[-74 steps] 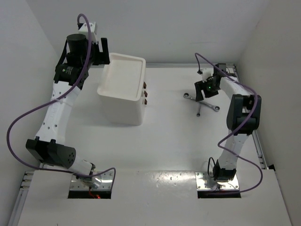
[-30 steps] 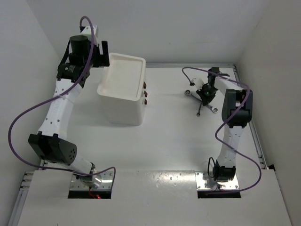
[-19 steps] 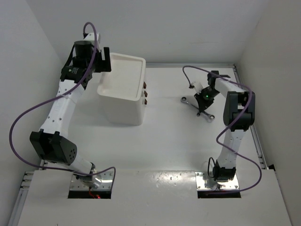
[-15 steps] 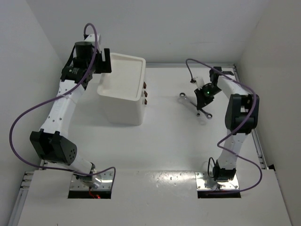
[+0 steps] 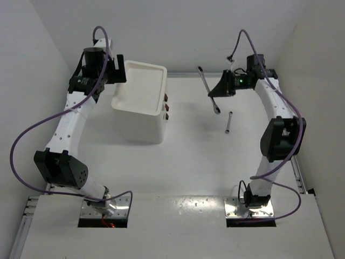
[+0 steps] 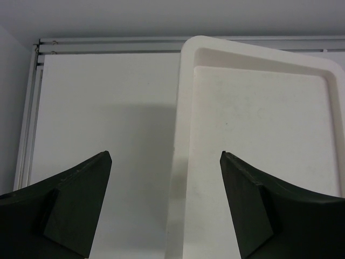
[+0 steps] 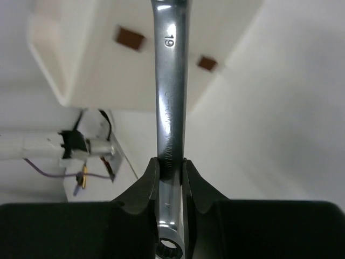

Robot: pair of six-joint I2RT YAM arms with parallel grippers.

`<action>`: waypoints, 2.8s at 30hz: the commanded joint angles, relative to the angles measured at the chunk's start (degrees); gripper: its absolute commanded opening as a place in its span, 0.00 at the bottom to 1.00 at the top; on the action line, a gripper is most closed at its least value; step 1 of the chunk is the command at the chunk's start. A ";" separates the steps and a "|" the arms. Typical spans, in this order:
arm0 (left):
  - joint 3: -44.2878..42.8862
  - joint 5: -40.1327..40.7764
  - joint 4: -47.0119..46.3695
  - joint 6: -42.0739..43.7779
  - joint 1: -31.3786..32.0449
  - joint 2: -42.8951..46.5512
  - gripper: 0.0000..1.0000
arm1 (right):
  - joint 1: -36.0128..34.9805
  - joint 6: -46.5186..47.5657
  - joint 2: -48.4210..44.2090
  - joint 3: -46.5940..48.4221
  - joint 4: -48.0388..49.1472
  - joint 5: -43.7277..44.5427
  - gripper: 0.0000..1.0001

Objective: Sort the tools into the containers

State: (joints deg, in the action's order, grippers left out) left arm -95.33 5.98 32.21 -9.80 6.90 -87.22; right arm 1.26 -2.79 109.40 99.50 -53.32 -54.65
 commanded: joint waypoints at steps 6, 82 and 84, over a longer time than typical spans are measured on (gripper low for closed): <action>-0.30 4.21 -1.53 -4.44 -3.99 2.23 0.98 | -9.15 -51.35 -4.39 4.25 53.07 -9.69 0.00; 9.99 2.55 -9.00 -5.14 -9.36 10.58 1.00 | 1.64 -14.52 -6.77 -16.70 7.35 43.50 0.48; 9.99 3.07 -9.00 -5.14 -9.36 10.58 1.00 | 2.17 -14.53 -5.18 -17.24 9.37 43.49 0.43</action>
State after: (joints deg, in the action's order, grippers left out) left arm -85.49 8.19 26.15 -15.49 -2.79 -78.24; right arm 3.42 -18.52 104.42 82.32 -42.52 -10.50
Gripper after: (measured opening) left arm 0.997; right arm 0.444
